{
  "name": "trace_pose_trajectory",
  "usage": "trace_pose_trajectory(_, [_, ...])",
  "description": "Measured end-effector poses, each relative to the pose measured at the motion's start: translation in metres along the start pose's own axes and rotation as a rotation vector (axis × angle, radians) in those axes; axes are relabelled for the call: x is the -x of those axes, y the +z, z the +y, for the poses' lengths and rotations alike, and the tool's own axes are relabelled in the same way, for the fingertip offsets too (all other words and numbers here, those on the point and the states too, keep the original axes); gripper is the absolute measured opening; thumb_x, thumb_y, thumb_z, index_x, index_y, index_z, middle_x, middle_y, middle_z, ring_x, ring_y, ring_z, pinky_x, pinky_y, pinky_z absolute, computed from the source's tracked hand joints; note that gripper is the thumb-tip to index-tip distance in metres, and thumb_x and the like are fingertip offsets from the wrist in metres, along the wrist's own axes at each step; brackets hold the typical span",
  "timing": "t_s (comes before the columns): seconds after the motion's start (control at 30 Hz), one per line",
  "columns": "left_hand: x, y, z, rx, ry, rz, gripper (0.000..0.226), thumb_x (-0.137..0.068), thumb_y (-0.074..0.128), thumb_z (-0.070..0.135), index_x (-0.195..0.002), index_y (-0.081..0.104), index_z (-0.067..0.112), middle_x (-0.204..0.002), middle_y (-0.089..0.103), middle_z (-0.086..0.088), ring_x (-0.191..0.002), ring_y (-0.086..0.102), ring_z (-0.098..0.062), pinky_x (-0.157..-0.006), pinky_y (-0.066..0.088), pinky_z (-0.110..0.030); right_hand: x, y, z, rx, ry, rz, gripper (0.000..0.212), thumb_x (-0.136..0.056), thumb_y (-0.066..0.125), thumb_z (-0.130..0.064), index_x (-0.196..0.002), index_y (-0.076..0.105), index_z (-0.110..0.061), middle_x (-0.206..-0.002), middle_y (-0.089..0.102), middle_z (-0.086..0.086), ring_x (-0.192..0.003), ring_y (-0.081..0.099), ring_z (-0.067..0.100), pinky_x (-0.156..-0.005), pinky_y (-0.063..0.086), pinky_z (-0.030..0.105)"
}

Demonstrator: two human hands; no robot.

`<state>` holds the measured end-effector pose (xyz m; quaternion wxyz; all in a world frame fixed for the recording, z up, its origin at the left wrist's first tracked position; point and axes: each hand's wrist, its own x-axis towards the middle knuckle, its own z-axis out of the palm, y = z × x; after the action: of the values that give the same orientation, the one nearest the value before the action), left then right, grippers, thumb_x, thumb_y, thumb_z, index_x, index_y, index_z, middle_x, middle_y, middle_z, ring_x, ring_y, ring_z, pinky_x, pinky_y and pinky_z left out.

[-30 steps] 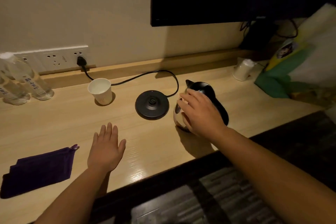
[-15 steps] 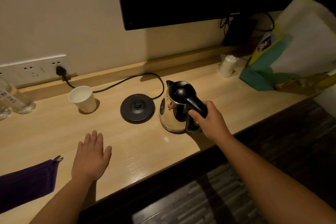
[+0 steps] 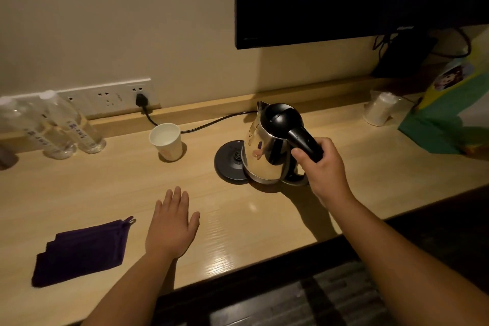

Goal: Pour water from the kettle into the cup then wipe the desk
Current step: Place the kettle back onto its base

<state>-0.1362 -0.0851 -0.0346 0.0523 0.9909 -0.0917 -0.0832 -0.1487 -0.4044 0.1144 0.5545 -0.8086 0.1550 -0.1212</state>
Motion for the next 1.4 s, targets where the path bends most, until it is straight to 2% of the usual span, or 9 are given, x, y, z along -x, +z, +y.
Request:
trace_pose_trajectory(0.47, [-0.001, 0.006, -0.002, 0.002, -0.009, -0.005, 0.072, -0.096, 0.009, 0.056, -0.154, 0.003, 0.014, -0.162, -0.005, -0.005, -0.147, -0.011, -0.022, -0.118, -0.006, -0.041, -0.03, 0.071, -0.022, 0.022, -0.026, -0.115, 0.031, -0.086, 0.066, -0.03, -0.112, 0.051, -0.021, -0.098, 0.057, -0.009, -0.09, 0.056, 0.006, -0.065, 0.042, 0.019])
trace_pose_trajectory(0.7, [0.0, 0.005, -0.002, 0.008, -0.004, 0.004, 0.072, -0.096, 0.011, 0.056, -0.154, 0.003, 0.015, -0.162, -0.004, -0.006, -0.147, -0.01, -0.022, -0.118, -0.008, -0.04, -0.033, 0.073, -0.026, 0.083, -0.04, -0.138, 0.03, -0.085, 0.067, -0.033, -0.108, 0.052, -0.022, -0.096, 0.058, -0.009, -0.087, 0.057, 0.007, -0.066, 0.044, 0.021])
trace_pose_trajectory(1.27, [-0.001, 0.008, -0.003, 0.026, 0.001, 0.008, 0.072, -0.096, 0.012, 0.056, -0.154, 0.006, 0.014, -0.162, -0.002, -0.006, -0.147, -0.009, -0.023, -0.118, -0.007, -0.041, -0.027, 0.067, -0.013, 0.111, -0.044, -0.122, 0.036, -0.086, 0.066, -0.031, -0.117, 0.05, -0.02, -0.099, 0.056, -0.009, -0.088, 0.055, 0.005, -0.062, 0.041, 0.018])
trace_pose_trajectory(1.4, [-0.001, 0.006, -0.004, 0.025, -0.005, -0.024, 0.072, -0.096, 0.01, 0.056, -0.153, 0.003, 0.014, -0.162, -0.005, -0.006, -0.147, -0.011, -0.023, -0.117, -0.01, -0.04, -0.029, 0.065, -0.013, 0.175, -0.049, -0.151, 0.043, -0.087, 0.064, -0.034, -0.123, 0.048, -0.02, -0.106, 0.057, -0.005, -0.095, 0.058, 0.014, -0.062, 0.042, 0.018])
